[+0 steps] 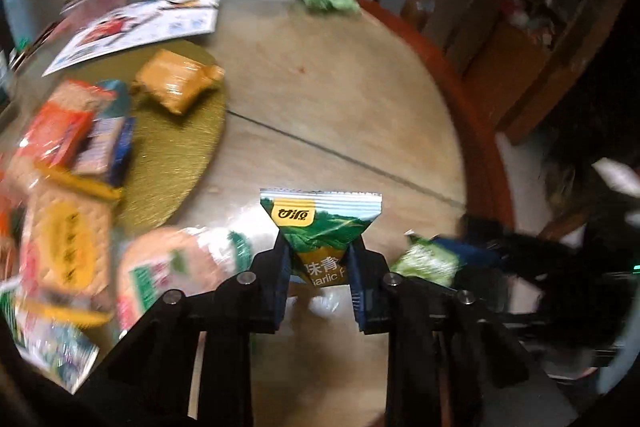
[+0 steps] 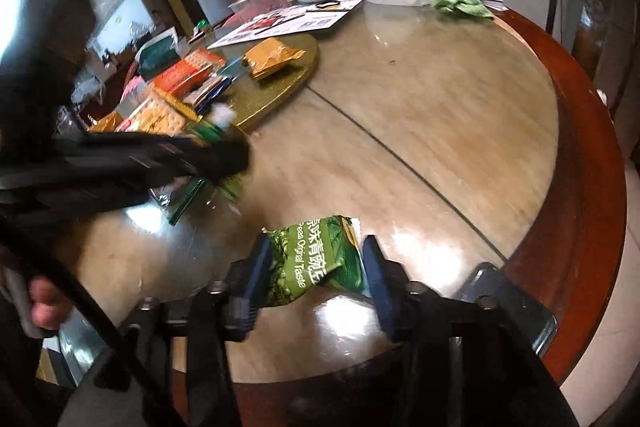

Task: Organize snacks
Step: 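Carry both green packets over the tray and release them inside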

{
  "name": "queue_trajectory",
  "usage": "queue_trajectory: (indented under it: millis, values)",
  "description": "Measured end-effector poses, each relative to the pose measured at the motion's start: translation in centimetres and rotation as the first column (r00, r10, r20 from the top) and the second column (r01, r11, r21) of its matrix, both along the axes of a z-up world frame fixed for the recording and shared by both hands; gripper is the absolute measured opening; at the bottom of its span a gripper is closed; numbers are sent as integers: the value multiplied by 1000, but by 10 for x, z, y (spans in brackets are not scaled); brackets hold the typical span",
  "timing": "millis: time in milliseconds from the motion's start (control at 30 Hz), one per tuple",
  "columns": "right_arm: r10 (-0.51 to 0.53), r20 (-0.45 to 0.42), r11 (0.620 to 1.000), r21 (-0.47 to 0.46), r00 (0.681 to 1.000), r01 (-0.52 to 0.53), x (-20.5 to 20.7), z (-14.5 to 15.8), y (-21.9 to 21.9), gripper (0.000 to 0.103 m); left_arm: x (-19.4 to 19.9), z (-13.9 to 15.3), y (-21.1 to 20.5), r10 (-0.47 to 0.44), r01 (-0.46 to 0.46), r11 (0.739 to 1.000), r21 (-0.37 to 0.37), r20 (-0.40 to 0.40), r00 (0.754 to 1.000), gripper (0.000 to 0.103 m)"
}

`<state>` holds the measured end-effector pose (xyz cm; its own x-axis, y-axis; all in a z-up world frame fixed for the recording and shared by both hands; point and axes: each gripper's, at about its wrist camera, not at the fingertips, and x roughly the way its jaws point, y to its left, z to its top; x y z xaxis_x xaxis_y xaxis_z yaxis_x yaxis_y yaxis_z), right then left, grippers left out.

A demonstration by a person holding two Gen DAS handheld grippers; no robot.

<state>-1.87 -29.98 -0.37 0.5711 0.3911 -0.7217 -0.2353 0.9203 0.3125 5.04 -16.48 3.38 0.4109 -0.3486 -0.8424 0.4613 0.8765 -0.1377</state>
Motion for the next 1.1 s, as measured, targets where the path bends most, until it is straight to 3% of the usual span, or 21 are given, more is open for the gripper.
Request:
queue_trajectory:
  millis: [167, 300, 400, 467, 567, 600, 700, 800, 900, 1100]
  values:
    - [8, 12, 998, -69, 1000, -7, -3, 8, 16, 30, -32, 36, 56, 104, -100, 993, -62, 60, 993, 27]
    - [26, 47, 999, -19, 999, -25, -9, 29, 33, 30, -70, 65, 122, 211, -198, 973, -119, 114, 971, 27]
    - [133, 85, 989, 53, 987, -138, -12, 52, 74, 30, -102, 86, 181, 316, -290, 942, -168, 158, 936, 27]
    - [229, 116, 970, 57, 966, -237, -14, 66, 116, 30, -118, 94, 219, 395, -367, 916, -163, 194, 898, 27]
    - [352, 148, 931, 51, 924, -362, -16, 83, 177, 30, -135, 98, 280, 531, -510, 847, -147, 210, 821, 27]
    - [398, 160, 911, 45, 903, -410, -17, 91, 205, 30, -140, 97, 306, 589, -570, 808, -146, 209, 781, 27]
    - [475, 177, 872, 38, 862, -488, -21, 99, 257, 30, -147, 89, 357, 685, -675, 727, -128, 193, 702, 27]
    - [536, 162, 835, 47, 829, -549, -20, 100, 305, 30, -157, 82, 396, 745, -735, 666, -128, 172, 645, 27]
    - [571, 138, 814, 33, 809, -580, -19, 95, 346, 30, -160, 76, 417, 763, -750, 647, -138, 143, 631, 27]
    - [565, 110, 823, -4, 818, -568, -10, 90, 393, 31, -148, 70, 424, 739, -732, 672, -110, 152, 656, 27]
